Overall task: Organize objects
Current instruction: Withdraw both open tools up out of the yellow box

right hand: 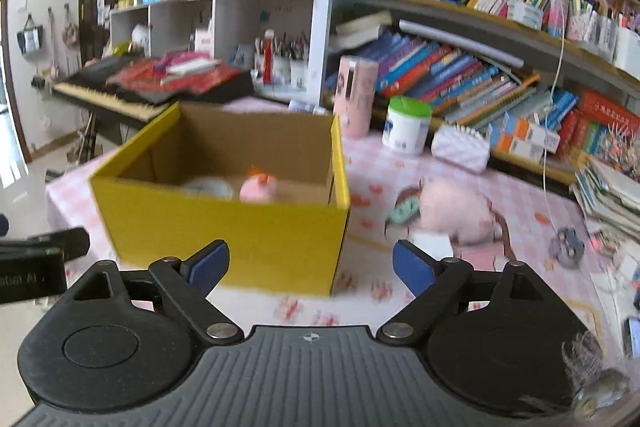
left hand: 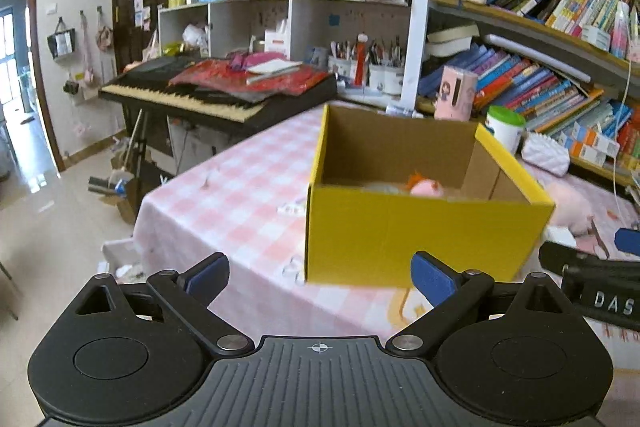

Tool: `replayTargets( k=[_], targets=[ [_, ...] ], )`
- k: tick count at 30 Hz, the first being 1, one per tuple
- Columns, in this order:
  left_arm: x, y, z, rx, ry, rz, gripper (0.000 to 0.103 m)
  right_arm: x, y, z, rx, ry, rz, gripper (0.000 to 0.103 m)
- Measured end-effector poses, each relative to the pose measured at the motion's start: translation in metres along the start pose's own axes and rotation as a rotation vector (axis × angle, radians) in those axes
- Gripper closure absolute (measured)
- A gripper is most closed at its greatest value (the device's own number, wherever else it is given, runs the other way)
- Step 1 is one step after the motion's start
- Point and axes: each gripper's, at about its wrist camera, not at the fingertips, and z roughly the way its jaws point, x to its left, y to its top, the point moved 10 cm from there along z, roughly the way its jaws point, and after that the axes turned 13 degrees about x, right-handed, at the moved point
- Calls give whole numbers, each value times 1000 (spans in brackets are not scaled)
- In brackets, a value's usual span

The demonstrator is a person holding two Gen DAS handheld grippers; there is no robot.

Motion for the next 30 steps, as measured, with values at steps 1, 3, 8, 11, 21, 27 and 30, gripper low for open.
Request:
replayTargets(
  k=[1,3,8,11,21,27,30],
  targets=[
    [1,-5,-2,9,-2,2,4,2,-6,-2,8,-2,1,13],
    [3,-15,-6,24,-5,9,4,5,-18,-7,22,-3,2,12],
    [6,-33,-16,49,-13,38,4,11,-39,-18,49,-3,13,10],
    [7,-43,-20,61,-16,49,4,15,-51,-23,66,-2,18,9],
    [-7,-71,-25,114,-63,104,4,4,-86,-38,107,-40,60,7],
    [-36,-82,-24,142,-124,177,4,-18,-106,-46,136,-98,120,6],
    [-51,-85,-24,150,-155,216,4,-33,-115,-50,154,-134,162,6]
  ],
)
